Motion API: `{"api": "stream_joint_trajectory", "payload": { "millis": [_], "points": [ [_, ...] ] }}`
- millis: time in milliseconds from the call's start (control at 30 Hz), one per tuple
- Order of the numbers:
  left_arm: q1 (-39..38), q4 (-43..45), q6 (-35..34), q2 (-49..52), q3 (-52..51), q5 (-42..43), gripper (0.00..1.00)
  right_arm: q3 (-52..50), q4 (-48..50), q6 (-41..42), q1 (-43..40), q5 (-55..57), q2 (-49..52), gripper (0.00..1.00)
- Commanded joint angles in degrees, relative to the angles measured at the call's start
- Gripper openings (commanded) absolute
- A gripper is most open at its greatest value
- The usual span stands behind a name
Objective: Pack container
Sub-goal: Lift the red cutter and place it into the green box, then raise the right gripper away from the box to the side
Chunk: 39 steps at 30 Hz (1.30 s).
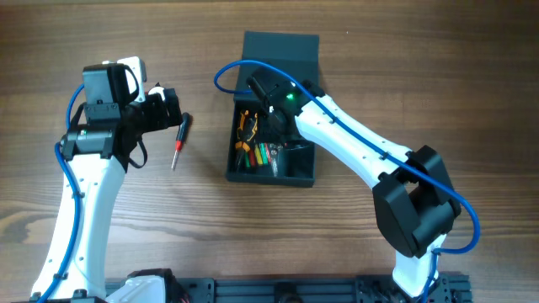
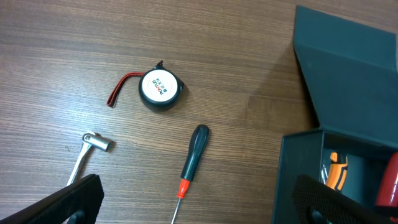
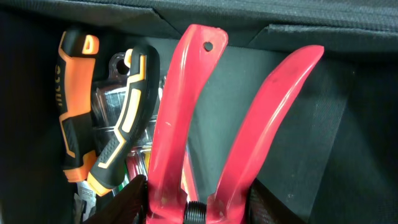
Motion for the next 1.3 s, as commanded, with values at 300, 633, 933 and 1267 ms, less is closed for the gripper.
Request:
{"api": "stream_joint_trajectory", "payload": {
  "millis": [300,633,933,1267],
  "points": [
    [-0.22,0.15,0.87,0.11,1.18,-0.13,1.00,-0.17,-3.87,1.44,2.47,-3.28,0.42,0.38],
    [-0.22,0.15,0.87,0.11,1.18,-0.13,1.00,-0.11,-2.36,1.31,3.02,-0.17,0.42,0.60],
    [-0.22,0.15,0.90,0.11,1.18,-0.13,1.00,6.84,-3.93,-5.20,-1.81,7.96,-2.67,0.65],
    [-0.24,0.87,0.66,0.11,1.16,0.17,1.00,11.39,-4.37,-18.08,-27.32,1.05,-14.97,0.83]
  ]
}}
